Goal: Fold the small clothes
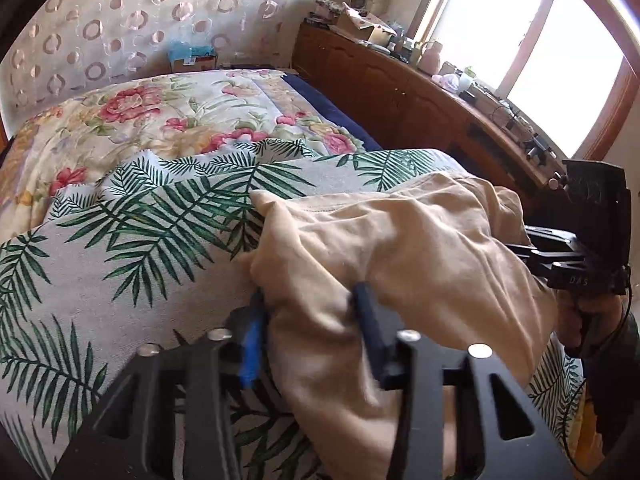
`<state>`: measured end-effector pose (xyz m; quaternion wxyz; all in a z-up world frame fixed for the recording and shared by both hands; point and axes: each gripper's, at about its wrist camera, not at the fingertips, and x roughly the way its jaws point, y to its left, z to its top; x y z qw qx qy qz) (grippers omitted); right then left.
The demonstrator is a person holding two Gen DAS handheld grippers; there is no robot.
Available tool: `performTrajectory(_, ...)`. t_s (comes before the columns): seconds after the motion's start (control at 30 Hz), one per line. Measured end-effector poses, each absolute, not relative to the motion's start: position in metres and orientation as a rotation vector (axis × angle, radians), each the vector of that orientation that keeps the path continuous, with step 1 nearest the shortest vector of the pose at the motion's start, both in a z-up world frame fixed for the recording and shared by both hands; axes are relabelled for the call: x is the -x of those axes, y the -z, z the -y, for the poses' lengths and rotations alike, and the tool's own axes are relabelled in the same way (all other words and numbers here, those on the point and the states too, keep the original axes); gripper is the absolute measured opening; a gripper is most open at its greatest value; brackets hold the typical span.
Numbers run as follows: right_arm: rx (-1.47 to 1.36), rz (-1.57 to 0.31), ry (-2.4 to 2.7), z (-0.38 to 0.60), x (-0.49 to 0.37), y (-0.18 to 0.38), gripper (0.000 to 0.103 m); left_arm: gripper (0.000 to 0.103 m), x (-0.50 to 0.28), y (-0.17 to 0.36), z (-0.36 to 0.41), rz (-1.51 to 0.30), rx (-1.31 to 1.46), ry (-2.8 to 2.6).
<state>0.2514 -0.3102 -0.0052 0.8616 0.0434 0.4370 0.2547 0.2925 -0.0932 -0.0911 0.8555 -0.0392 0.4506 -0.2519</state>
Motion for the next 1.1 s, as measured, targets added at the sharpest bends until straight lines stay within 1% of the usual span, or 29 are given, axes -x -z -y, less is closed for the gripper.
performTrajectory(0.03, -0.087, -0.905, -0.558, 0.309, -0.25, 0.005, 0.024, 0.016, -0.294, 0.091, 0.092, -0.954, 0.103, 0.546)
performTrajectory(0.07, -0.061, -0.892, -0.561, 0.307, -0.246, 0.005, 0.021, 0.013, -0.293, 0.088, 0.09, -0.95, 0.119, 0.551)
performTrajectory(0.13, -0.016, -0.851, -0.563, 0.306, -0.243, -0.001, 0.016, 0.011, -0.285, 0.079, 0.086, -0.914, 0.132, 0.557)
performTrajectory(0.27, 0.023, -0.758, -0.607, 0.299, -0.236, -0.027, 0.015, 0.011, -0.254, 0.046, 0.067, -0.8, 0.154, 0.528)
performTrajectory(0.4, 0.084, -0.679, -0.683, 0.27, -0.242, -0.05, 0.015, 0.011, -0.218, 0.012, 0.031, -0.687, 0.17, 0.448)
performTrajectory(0.57, 0.15, -0.644, -0.812, 0.208, -0.271, -0.054, 0.014, 0.011, -0.181, -0.005, -0.034, -0.622, 0.193, 0.289)
performTrajectory(0.67, 0.213, -0.634, -0.907, 0.158, -0.296, -0.052, 0.014, 0.011, -0.162, -0.001, -0.07, -0.61, 0.203, 0.177)
performTrajectory(0.83, 0.377, -0.605, -1.053, 0.054, -0.332, -0.048, 0.014, 0.011, -0.132, 0.024, -0.128, -0.628, 0.261, -0.018)
performTrajectory(0.97, 0.5, -0.591, -1.122, -0.03, -0.348, -0.039, 0.014, 0.011, -0.121, 0.05, -0.154, -0.647, 0.295, -0.129)
performTrajectory(1.1, 0.579, -0.594, -1.165, -0.082, -0.366, -0.03, 0.014, 0.011, -0.114, 0.068, -0.171, -0.65, 0.335, -0.202)
